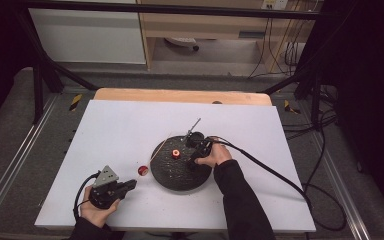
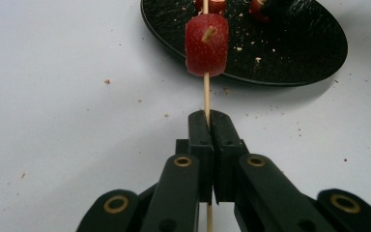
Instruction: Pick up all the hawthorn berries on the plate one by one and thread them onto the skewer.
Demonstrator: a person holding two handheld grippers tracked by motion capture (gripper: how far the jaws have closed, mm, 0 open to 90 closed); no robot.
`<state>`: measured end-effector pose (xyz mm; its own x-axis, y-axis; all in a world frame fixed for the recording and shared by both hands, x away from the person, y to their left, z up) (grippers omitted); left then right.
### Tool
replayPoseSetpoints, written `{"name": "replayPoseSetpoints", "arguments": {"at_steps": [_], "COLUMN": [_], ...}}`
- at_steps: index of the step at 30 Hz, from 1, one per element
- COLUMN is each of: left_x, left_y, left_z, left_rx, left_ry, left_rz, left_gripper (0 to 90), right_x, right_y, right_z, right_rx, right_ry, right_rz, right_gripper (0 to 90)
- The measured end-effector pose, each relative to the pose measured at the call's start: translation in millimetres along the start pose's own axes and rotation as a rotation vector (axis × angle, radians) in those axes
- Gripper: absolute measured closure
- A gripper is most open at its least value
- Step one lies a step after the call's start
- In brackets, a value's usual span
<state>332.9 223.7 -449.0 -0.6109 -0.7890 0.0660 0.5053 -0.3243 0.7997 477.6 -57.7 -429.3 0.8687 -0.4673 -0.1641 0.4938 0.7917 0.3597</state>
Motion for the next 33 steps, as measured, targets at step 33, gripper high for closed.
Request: {"name": "replayPoseSetpoints", "arguments": {"at_steps": [33], "left_x": [4.0], "left_y": [0.6], "left_z": [0.9], "left_rx": [0.011], "left_ry": [0.0], "left_rz": [-0.006], "left_gripper": [88.3], "right_x": [-16.4], "right_y": [-7.9], "right_z": [33.1], "right_rx": [0.283], "right_ry": [0.031], "right_rz": [-0.158], "right_gripper": [62.7]}}
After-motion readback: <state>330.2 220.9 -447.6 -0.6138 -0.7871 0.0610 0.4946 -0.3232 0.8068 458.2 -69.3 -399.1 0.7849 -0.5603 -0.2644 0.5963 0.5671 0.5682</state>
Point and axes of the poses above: each handheld gripper's, and its own axes: z roughly backward along the jaws, y roughly out of its top, x roughly to its right, the point moved 2 cm from there along -z, roughly forward along the jaws, and after that the axes turned 4 degrees about y, right-handed, at the moved point
